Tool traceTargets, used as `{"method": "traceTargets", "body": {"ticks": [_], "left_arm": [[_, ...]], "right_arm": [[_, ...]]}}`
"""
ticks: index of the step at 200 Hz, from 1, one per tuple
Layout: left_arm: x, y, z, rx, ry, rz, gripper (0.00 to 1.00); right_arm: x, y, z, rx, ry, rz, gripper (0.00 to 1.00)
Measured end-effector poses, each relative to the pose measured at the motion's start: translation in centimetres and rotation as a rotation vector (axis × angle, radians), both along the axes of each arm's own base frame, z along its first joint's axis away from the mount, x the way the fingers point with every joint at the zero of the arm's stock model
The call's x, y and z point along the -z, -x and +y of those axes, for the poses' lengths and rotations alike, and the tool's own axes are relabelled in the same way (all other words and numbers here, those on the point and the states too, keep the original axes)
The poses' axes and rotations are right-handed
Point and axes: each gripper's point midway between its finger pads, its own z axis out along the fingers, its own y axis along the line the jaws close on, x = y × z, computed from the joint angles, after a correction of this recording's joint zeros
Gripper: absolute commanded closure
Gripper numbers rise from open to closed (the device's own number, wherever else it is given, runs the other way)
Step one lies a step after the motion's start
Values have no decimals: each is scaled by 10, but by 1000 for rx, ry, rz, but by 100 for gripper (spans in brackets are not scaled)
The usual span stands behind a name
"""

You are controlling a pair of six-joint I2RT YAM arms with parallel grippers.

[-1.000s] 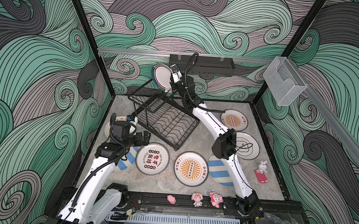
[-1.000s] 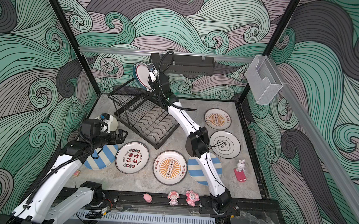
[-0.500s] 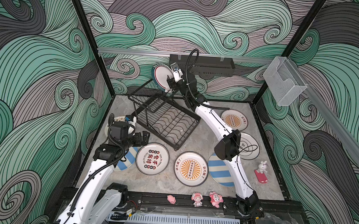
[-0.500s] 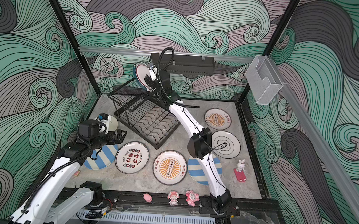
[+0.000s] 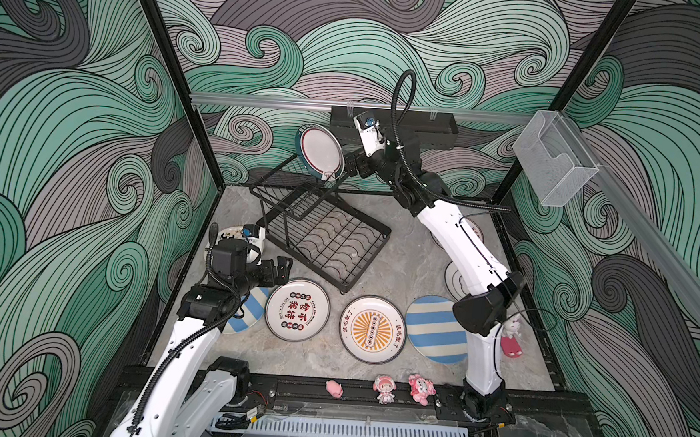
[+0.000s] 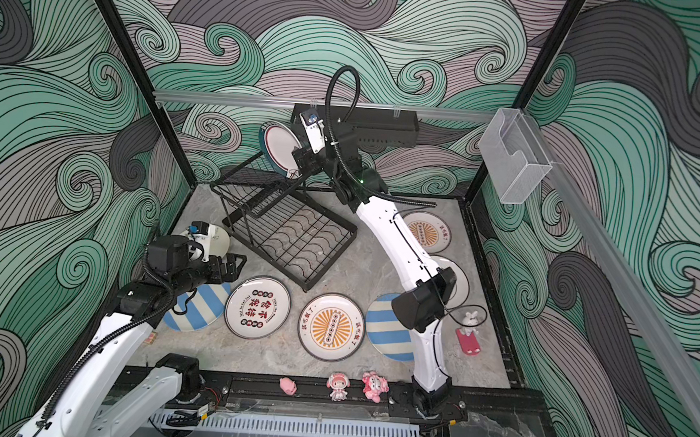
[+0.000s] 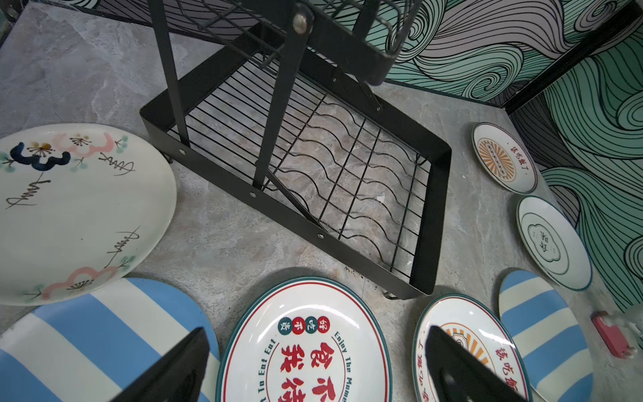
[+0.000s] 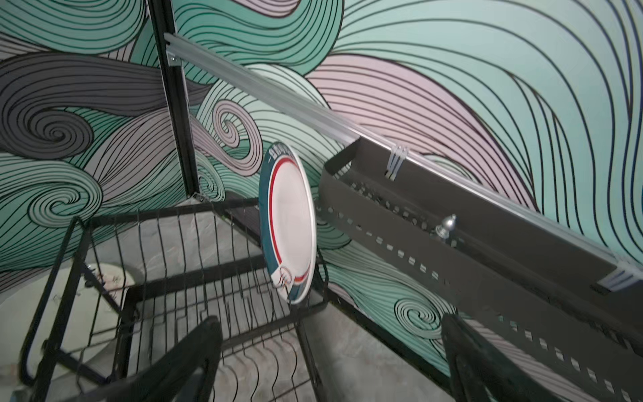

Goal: Load the plates into the dish rack

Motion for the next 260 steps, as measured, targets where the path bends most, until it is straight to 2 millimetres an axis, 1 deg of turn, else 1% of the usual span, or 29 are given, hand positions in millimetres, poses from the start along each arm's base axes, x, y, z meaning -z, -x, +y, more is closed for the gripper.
{"method": "traceTargets", "body": {"ticks": [4, 24, 47, 65, 70, 81, 93, 98, 125, 134, 145, 160, 169, 182, 206, 236, 260], "left_arm": [[0, 0, -1, 3, 4, 3, 1], [1, -2, -7, 15, 47, 16, 2], [1, -8, -16, 29, 111, 32, 1], [1, -11, -24, 48, 147, 40, 1], [1, -12, -25, 52, 152, 44, 1], [4, -13, -29, 61, 163, 56, 1], [5, -15, -32, 69, 172, 62, 1], [5, -15, -33, 72, 176, 63, 1], [7, -15, -42, 95, 193, 57, 1], [10, -14, -44, 103, 195, 60, 1], [15, -12, -46, 105, 199, 71, 1], [22, -9, -50, 111, 204, 91, 1], [25, -7, -52, 113, 208, 102, 1], [28, -5, -56, 120, 213, 116, 1], [42, 5, -67, 145, 215, 158, 1], [61, 22, -79, 174, 217, 234, 2], [69, 37, -89, 202, 219, 281, 1]], "right_arm": [[7, 6, -6, 3, 10, 28, 2], [27, 33, -40, 27, -3, 124, 2], [52, 65, -93, 90, -52, 230, 1], [79, 85, -135, 174, -99, 313, 1], [87, 90, -143, 193, -107, 334, 1], [112, 101, -162, 244, -127, 394, 1], [144, 112, -178, 294, -134, 468, 1], [161, 117, -185, 319, -135, 510, 1], [240, 141, -207, 412, -121, 706, 3], [261, 151, -212, 437, -114, 761, 3], [283, 162, -214, 453, -112, 820, 4], [304, 177, -212, 451, -124, 885, 6], [312, 184, -210, 439, -139, 916, 7], [320, 194, -205, 411, -166, 946, 9], [325, 210, -193, 348, -232, 982, 11], [333, 229, -183, 293, -282, 1044, 16], [345, 252, -176, 263, -291, 1111, 18]]}}
